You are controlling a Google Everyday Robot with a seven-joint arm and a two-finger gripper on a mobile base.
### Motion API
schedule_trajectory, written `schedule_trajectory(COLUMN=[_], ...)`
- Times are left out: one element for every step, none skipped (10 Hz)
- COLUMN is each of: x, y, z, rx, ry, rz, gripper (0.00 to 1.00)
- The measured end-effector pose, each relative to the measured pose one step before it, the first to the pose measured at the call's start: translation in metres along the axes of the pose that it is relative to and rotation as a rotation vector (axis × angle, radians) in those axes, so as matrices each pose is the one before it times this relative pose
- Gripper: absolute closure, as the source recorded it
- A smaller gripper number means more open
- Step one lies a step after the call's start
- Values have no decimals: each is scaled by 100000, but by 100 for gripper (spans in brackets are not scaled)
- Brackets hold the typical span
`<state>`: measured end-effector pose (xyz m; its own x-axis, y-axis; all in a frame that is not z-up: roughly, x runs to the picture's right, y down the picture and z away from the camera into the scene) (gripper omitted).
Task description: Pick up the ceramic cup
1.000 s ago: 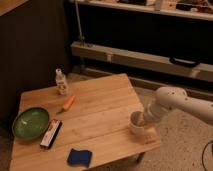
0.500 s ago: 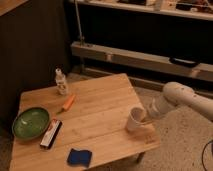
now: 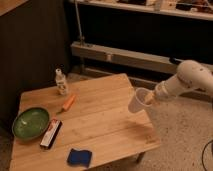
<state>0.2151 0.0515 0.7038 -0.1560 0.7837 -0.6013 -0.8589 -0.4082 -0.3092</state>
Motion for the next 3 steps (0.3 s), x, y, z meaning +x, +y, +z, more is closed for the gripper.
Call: schedule_trajectory(x=[-591,60,-24], y=[905,12,-40], z=[-1336,-323,-7], rx=[-1601,-176,-14], ry=[-1614,90,-150], rz=[-1995,-140,78], gripper=[100,100,100])
